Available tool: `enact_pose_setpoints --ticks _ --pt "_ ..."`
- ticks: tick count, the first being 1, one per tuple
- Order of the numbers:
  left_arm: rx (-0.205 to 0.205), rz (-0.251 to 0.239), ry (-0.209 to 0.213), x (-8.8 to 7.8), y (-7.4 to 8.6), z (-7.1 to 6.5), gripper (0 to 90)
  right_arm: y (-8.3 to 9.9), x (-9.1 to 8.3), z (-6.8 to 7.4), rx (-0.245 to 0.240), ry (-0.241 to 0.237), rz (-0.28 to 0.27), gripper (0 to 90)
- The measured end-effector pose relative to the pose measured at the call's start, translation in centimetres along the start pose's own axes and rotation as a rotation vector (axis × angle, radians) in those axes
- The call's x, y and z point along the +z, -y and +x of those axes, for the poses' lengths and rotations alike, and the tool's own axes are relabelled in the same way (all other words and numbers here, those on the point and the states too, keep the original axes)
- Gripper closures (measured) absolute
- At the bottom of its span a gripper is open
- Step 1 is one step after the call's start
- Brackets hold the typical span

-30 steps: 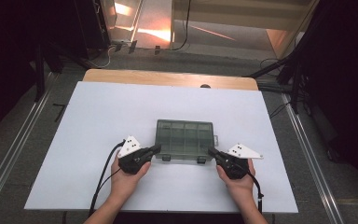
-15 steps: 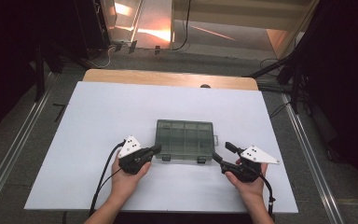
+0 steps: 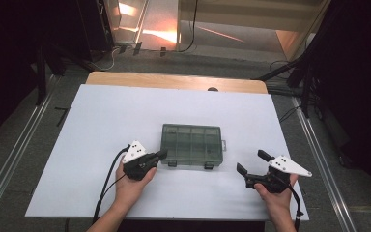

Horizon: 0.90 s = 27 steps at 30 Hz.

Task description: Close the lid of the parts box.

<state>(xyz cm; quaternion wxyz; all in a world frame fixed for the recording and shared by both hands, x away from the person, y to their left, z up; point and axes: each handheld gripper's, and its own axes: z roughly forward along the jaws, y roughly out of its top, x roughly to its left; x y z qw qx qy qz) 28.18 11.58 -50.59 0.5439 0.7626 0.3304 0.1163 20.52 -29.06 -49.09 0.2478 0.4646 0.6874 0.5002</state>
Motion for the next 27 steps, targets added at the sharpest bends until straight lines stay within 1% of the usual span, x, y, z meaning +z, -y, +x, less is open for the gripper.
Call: enact_pose_setpoints --ticks 7,8,12,15,16,21,24,27 --pt "0.0 0.0 0.0 0.0 0.0 0.0 90.0 0.6 -0.9 -1.0 0.006 0.028 0.013 0.9" --pt "0.001 0.0 0.001 0.0 0.0 0.0 90.0 0.7 -1.1 -1.1 0.008 0.03 0.015 0.6" --pt "-0.004 0.001 0.001 0.0 0.0 0.0 90.0 1.0 -1.4 -1.1 -0.013 0.037 0.022 0.0" --pt "-0.002 0.001 0.002 0.0 0.0 0.0 90.0 1.2 -1.7 -1.1 -0.015 0.035 0.027 0.0" --pt "-0.002 0.001 0.002 0.0 0.0 0.0 90.0 1.3 -1.8 -1.2 -0.018 0.037 0.025 0.0" --pt "-0.002 0.0 0.002 0.0 0.0 0.0 90.0 1.7 -1.6 -1.7 0.001 0.036 0.033 0.0" --pt "-0.004 0.0 0.0 0.0 0.0 0.0 90.0 1.9 -1.5 -1.8 0.004 0.036 0.039 0.0" --pt "-0.007 0.0 0.01 -0.1 -0.1 0.1 90.0 2.0 -1.4 -1.8 0.008 0.037 0.039 0.0"
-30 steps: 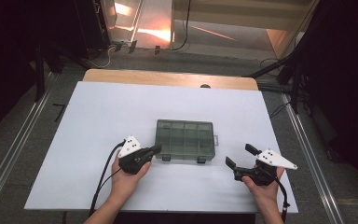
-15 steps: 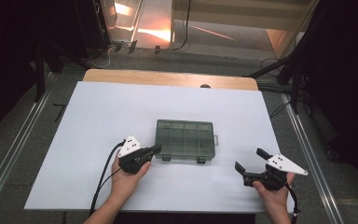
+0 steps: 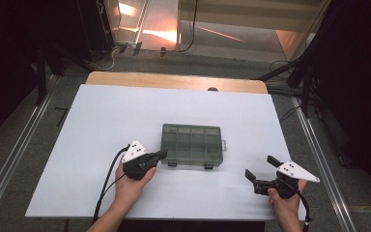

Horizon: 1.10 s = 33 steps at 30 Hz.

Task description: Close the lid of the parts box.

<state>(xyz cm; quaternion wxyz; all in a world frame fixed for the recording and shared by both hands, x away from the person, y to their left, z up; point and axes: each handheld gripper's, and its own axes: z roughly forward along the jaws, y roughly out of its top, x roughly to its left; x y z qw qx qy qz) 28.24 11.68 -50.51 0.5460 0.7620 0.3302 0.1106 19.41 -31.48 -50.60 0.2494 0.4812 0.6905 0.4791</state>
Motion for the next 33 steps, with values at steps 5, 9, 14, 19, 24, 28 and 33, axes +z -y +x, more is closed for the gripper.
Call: enact_pose_setpoints --ticks 5,9,14,19,24,28,33 --pt "0.006 -0.009 0.001 -0.4 -0.2 0.1 90.0 0.0 0.0 0.0 -0.002 0.0 -0.001 0.0" --pt "0.032 -0.005 0.001 -0.7 -0.4 -0.2 89.6 0.0 0.1 0.1 -0.005 -0.001 0.001 0.0" --pt "0.024 -0.019 -0.007 -1.2 -0.7 0.0 66.6 0.0 0.1 0.1 -0.007 0.001 -0.002 0.0" --pt "0.025 -0.016 0.003 -2.2 -0.9 0.4 37.9 0.0 0.0 0.1 -0.008 -0.003 -0.004 0.0" --pt "0.024 -0.025 0.001 -3.5 -1.0 1.4 19.1 0.1 0.1 -0.2 0.004 0.005 0.0 0.0" --pt "0.008 -0.033 -0.019 -4.6 -0.8 2.1 12.5 -0.1 -0.1 -0.1 -0.008 0.002 -0.009 0.0" --pt "0.028 -0.031 -0.036 -5.6 -0.5 2.4 7.6 0.0 -0.2 -0.3 -0.001 0.004 -0.013 0.0"
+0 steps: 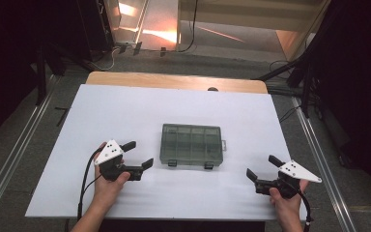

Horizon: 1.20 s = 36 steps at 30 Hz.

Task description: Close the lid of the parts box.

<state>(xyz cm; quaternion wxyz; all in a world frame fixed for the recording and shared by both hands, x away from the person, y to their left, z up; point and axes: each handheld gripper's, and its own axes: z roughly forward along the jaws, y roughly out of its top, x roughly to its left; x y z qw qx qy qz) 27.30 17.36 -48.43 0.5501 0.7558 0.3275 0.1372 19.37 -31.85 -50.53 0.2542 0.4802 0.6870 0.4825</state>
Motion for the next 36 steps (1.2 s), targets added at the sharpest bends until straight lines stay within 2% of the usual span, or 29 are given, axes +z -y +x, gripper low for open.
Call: enact_pose_setpoints --ticks 7,11,12,19,27,36 --pt "-0.018 -0.012 -0.025 -1.4 0.5 1.1 7.4 -0.1 0.0 0.1 -0.003 0.001 -0.003 0.0" --pt "0.0 -0.008 -0.024 -2.1 0.7 1.4 7.3 0.0 0.0 0.1 -0.001 0.002 0.003 0.0" --pt "0.007 -0.005 -0.006 -2.2 0.7 1.5 0.1 0.0 0.0 0.1 -0.002 0.003 0.003 0.0" --pt "0.005 -0.017 -0.037 -3.3 1.0 2.1 0.0 0.0 0.0 0.0 -0.004 0.007 0.002 0.0" --pt "0.008 0.001 -0.065 -4.9 1.7 3.2 0.0 0.1 0.0 -0.1 -0.001 0.011 0.007 0.0" --pt "-0.005 0.001 -0.09 -6.6 2.3 4.1 0.0 0.2 0.1 -0.1 0.0 0.012 0.013 0.0"
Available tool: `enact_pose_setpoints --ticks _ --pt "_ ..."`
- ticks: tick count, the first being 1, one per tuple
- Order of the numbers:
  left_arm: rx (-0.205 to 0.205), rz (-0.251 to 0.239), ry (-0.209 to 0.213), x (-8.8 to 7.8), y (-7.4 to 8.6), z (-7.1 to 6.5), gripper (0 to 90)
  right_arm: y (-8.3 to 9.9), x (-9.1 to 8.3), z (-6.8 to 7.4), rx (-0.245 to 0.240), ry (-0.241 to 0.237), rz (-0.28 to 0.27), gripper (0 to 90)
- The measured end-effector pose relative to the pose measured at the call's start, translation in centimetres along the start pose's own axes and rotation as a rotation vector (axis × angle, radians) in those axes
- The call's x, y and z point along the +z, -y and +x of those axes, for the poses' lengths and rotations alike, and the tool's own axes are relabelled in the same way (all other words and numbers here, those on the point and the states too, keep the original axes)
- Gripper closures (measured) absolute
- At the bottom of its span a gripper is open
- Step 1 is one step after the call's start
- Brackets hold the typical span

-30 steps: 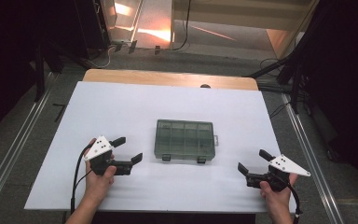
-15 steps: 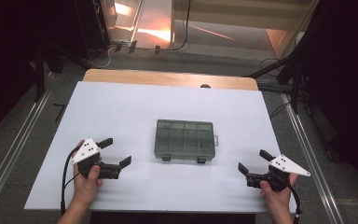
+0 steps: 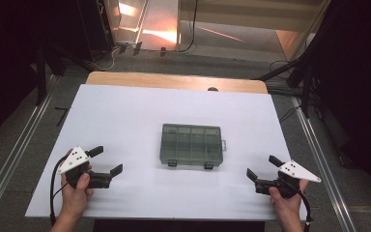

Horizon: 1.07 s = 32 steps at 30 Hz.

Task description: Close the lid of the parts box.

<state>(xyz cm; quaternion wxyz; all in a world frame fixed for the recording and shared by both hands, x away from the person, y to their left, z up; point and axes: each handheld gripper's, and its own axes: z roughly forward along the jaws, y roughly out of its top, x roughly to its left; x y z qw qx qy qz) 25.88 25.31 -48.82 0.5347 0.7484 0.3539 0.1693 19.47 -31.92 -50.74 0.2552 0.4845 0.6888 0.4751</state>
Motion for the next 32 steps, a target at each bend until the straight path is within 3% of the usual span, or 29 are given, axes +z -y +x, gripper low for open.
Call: enact_pose_setpoints --ticks 20,32 --pt "-0.018 0.0 -0.101 -3.1 0.9 2.7 0.0 0.1 0.0 -0.1 0.008 0.008 0.002 0.0" --pt "-0.024 0.012 -0.101 -2.7 1.1 2.8 0.0 0.1 0.0 -0.2 0.006 0.004 0.002 0.0"
